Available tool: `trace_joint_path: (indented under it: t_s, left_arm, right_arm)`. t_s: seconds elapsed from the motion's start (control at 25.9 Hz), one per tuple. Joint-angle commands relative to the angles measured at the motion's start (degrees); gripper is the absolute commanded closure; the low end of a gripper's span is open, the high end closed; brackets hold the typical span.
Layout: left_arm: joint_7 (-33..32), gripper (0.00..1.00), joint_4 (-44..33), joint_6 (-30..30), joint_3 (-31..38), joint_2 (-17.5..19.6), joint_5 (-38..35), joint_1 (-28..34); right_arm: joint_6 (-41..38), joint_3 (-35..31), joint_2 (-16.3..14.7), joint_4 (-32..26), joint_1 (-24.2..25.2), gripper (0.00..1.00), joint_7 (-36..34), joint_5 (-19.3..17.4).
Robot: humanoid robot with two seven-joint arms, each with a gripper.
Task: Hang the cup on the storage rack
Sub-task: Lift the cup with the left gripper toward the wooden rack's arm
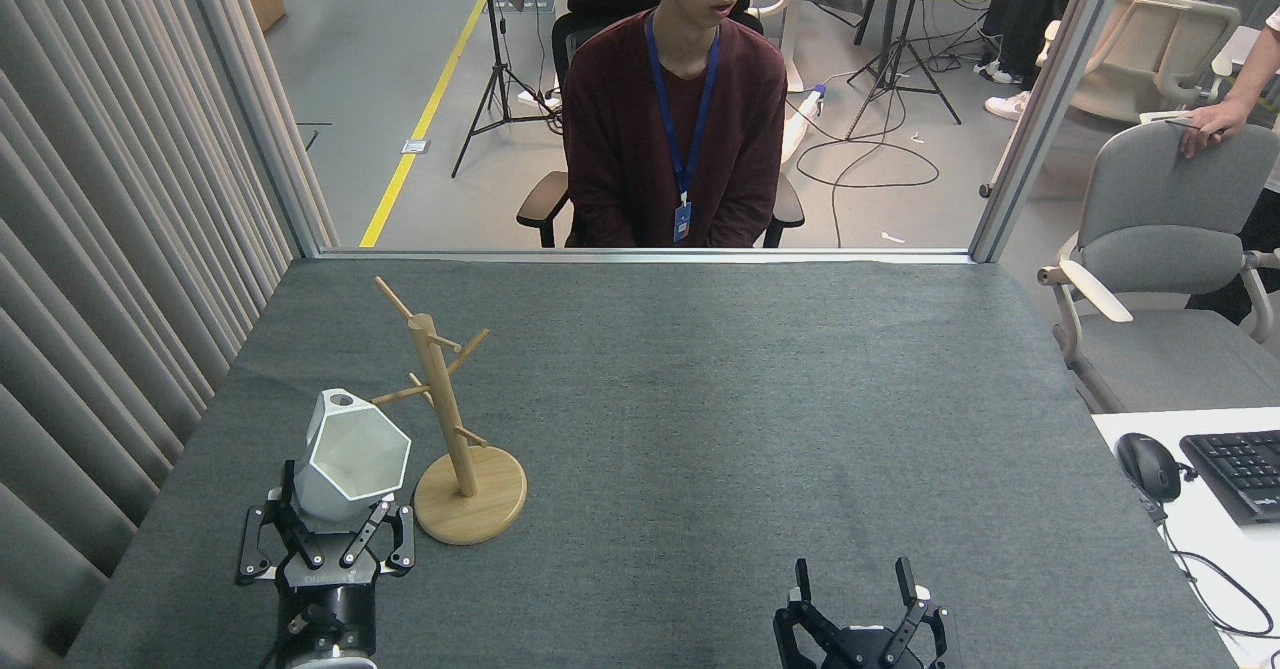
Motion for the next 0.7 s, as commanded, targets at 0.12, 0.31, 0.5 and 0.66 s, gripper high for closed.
trace_joint_path:
  t_s: [0.12, 0.31, 0.5, 0.66]
  left_arm:
    - [-0.39, 0.43, 4.44, 1.18, 0.32, -1.13, -5.00, -2.48]
    - [-0.39, 0.42, 10.16, 2.77, 0.32, -1.83, -6.40, -6.52]
    - [-0.39, 0.42, 12.09, 3.47, 0.32, -1.83, -6.76, -7.49]
    - [-0.30, 0.12, 11.91, 3.38, 0.06, -2.36, -6.84, -7.14]
  right_arm:
    - [0.02, 0.00, -0.03, 0.02, -0.02, 0.02, -0.04, -0.01]
    - [-0.06, -0.09, -0.20, 0.02, 0.15, 0.02, -0.13, -0.19]
    - [-0.06, -0.17, -0.20, 0.02, 0.15, 0.02, -0.13, -0.19]
    - [0.02, -0.17, -0.20, 0.02, 0.06, 0.02, -0.13, -0.19]
